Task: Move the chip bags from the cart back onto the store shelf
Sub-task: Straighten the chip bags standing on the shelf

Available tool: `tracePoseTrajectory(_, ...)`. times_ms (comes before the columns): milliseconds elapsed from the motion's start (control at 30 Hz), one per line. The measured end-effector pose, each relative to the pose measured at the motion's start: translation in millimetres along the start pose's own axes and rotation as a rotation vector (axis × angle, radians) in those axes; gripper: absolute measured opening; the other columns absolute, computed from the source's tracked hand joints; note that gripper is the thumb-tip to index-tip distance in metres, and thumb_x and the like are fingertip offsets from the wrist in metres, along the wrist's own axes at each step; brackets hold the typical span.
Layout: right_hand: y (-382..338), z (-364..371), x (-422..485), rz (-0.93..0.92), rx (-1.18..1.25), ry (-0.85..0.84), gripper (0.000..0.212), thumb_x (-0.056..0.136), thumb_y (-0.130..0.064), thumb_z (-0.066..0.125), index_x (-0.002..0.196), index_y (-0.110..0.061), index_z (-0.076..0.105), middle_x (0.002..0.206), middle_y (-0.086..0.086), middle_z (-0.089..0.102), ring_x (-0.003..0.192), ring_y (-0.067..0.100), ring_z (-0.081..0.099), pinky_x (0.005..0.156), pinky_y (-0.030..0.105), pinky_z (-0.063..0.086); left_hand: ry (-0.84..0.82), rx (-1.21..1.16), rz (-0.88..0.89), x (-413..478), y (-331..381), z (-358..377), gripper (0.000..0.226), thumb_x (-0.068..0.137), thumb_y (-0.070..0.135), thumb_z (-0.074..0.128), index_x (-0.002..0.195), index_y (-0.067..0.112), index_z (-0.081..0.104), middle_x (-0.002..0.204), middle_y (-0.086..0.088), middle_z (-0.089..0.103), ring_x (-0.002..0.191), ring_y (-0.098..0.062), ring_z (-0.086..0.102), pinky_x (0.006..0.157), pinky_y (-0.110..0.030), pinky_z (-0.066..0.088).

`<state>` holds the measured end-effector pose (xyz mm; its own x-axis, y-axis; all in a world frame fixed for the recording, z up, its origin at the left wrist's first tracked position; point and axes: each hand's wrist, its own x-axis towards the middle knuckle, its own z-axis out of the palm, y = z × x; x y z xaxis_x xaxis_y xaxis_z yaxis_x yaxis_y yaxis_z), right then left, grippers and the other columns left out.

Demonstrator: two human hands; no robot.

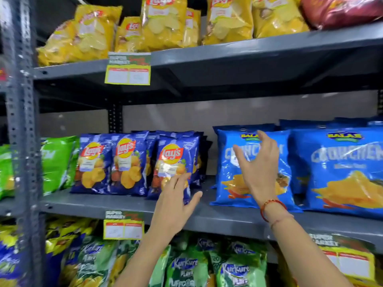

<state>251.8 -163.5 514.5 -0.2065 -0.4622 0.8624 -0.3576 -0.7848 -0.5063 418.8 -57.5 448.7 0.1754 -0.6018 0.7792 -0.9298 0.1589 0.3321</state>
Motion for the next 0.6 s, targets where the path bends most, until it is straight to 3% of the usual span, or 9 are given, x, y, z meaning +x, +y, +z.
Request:
tracePoseTrajectory(133, -30, 43, -18, 0.095, 0.207, -0.288, 0.062, 0.079, -0.041, 0.071, 0.128, -0.011, 0.048, 0.123, 0.008, 0.053, 0.114, 0.025, 0.052, 0.099, 0.039, 0.043, 0.032, 0.216, -0.014, -15, -30, -21, 0.068, 0.083, 0.061, 0.029, 0.132, 0.017, 0.046, 0.128, 0.001, 0.052, 0.118, -0.019, 0.048, 0.093, -0.034, 0.043)
tracePoseTrajectory(233, -37, 74, -33, 0.212, 0.249, -0.498, 0.073, 0.073, -0.043, 0.077, 0.129, -0.007, 0.047, 0.116, 0.01, 0.053, 0.111, 0.026, 0.054, 0.097, 0.039, 0.045, 0.002, 0.314, -0.042, -22, -48, -27, 0.074, 0.083, 0.064, 0.021, 0.132, 0.015, 0.048, 0.131, 0.0, 0.053, 0.123, -0.018, 0.047, 0.097, -0.034, 0.041)
tracePoseTrajectory(300, -38, 90, -43, 0.299, 0.271, -0.596, 0.085, 0.066, -0.051, 0.079, 0.131, -0.008, 0.045, 0.123, 0.011, 0.056, 0.112, 0.026, 0.056, 0.099, 0.042, 0.046, -0.043, 0.353, -0.062, -24, -59, -28, 0.079, 0.082, 0.066, 0.016, 0.133, 0.014, 0.048, 0.132, -0.002, 0.054, 0.124, -0.018, 0.047, 0.101, -0.034, 0.039)
tracePoseTrajectory(433, -35, 111, -59, 0.51, 0.376, -0.677, 0.082, 0.062, -0.043, 0.085, 0.128, -0.011, 0.05, 0.12, 0.002, 0.065, 0.112, 0.021, 0.061, 0.1, 0.039, 0.049, -0.093, 0.402, -0.139, -28, -73, -25, 0.079, 0.082, 0.065, 0.014, 0.125, 0.013, 0.054, 0.121, -0.002, 0.063, 0.116, -0.019, 0.054, 0.102, -0.034, 0.034)
tracePoseTrajectory(533, -32, 124, -64, 0.581, 0.425, -0.727, 0.088, 0.049, -0.049, 0.088, 0.125, -0.019, 0.055, 0.121, -0.002, 0.066, 0.111, 0.019, 0.062, 0.104, 0.039, 0.047, -0.026, 0.411, -0.135, -33, -79, -21, 0.068, 0.087, 0.059, 0.016, 0.103, 0.015, 0.065, 0.095, 0.001, 0.071, 0.094, -0.017, 0.063, 0.092, -0.031, 0.037)
tracePoseTrajectory(600, -32, 129, -64, 0.583, 0.416, -0.729, 0.087, 0.05, -0.044, 0.09, 0.126, -0.017, 0.055, 0.122, -0.001, 0.065, 0.112, 0.02, 0.06, 0.103, 0.036, 0.046, -0.007, 0.418, -0.112, -36, -84, -18, 0.062, 0.092, 0.053, 0.018, 0.098, 0.015, 0.066, 0.089, 0.002, 0.072, 0.088, -0.017, 0.064, 0.084, -0.032, 0.04)
